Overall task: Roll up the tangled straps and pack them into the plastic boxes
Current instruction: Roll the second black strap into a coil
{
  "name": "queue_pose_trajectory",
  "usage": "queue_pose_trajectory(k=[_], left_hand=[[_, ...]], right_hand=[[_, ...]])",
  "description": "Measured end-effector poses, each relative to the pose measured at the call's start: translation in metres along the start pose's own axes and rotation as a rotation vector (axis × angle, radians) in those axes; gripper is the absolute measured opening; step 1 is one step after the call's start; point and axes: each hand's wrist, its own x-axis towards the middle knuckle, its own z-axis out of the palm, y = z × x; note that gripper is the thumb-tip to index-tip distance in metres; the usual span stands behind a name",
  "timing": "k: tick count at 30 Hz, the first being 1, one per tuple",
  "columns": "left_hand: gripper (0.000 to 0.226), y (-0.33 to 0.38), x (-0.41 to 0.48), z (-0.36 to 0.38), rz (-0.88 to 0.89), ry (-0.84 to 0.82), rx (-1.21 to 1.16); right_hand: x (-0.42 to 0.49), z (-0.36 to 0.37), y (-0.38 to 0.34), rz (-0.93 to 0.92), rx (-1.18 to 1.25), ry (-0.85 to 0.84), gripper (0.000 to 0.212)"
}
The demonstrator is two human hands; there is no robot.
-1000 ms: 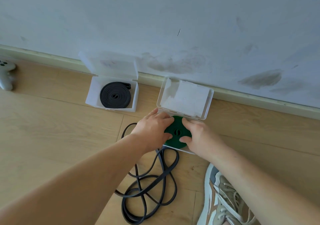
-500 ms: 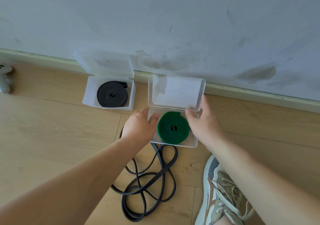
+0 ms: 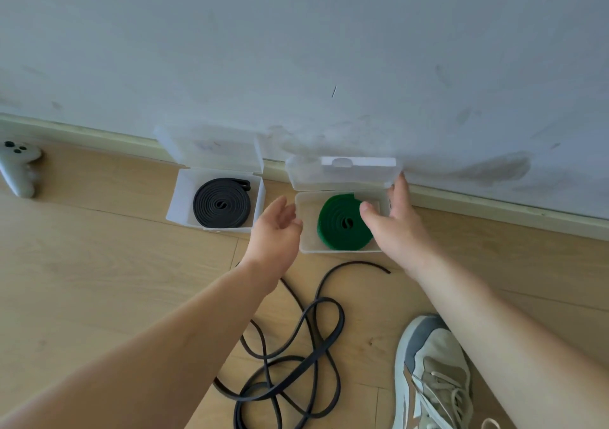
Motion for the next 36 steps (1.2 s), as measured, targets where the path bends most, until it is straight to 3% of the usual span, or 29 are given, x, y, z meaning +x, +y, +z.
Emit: queue_pose_trajectory(k=[2, 4, 7, 8, 12, 15, 17, 21, 24, 27, 30, 33, 36], left_hand=[[0.062, -0.003, 0.003, -0.003, -0.005, -0.017, -0.013], [0.059, -0.006, 0.003, -0.002, 0.037, 0.017, 0.076], [0.038, -0.02, -0.01, -0.002, 0.069, 0.206, 0.296], [0.035, -0.027, -0.016, 0.0, 0.053, 0.197, 0.348], [0.059, -0.061, -0.035, 0.008, 0.043, -0.014, 0.488], [0.056, -0.079, -0.041, 0.007, 0.091, 0.052, 0.561], [0.053, -0.09, -0.045, 0.007, 0.12, 0.013, 0.679], [0.036, -0.098, -0.043, 0.008, 0.216, -0.136, 0.966], [0.024, -0.1, -0.041, 0.006, 0.259, -0.144, 1.063], [0.021, -0.105, -0.045, 0.003, 0.297, -0.139, 1.02], [0.014, -0.102, -0.048, -0.002, 0.303, -0.14, 0.856], [0.003, -0.083, -0.049, -0.01, 0.121, -0.181, 0.611], [0.005, -0.063, -0.046, -0.02, 0.061, -0.149, 0.465]], right_hand=[[-0.001, 0.002, 0.007, 0.037, -0.016, -0.03, 0.095], [-0.007, 0.004, 0.016, 0.053, -0.022, 0.051, 0.086], [-0.021, 0.006, 0.032, 0.065, -0.127, 0.24, 0.039], [-0.024, 0.007, 0.037, 0.072, -0.184, 0.252, 0.024], [-0.032, 0.006, 0.042, 0.119, -0.133, 0.212, 0.057], [-0.035, 0.006, 0.04, 0.148, -0.201, 0.22, 0.039], [-0.038, 0.006, 0.045, 0.206, -0.347, 0.105, 0.042], [-0.05, 0.023, 0.065, 0.336, -0.544, -0.326, 0.055], [-0.058, 0.04, 0.071, 0.218, -0.479, -0.368, 0.045], [-0.059, 0.05, 0.071, 0.169, -0.452, -0.366, 0.026], [-0.059, 0.053, 0.069, 0.085, -0.433, -0.308, 0.035], [-0.058, 0.056, 0.061, 0.055, -0.335, -0.397, 0.06], [-0.058, 0.063, 0.054, 0.153, -0.179, -0.434, 0.043]])
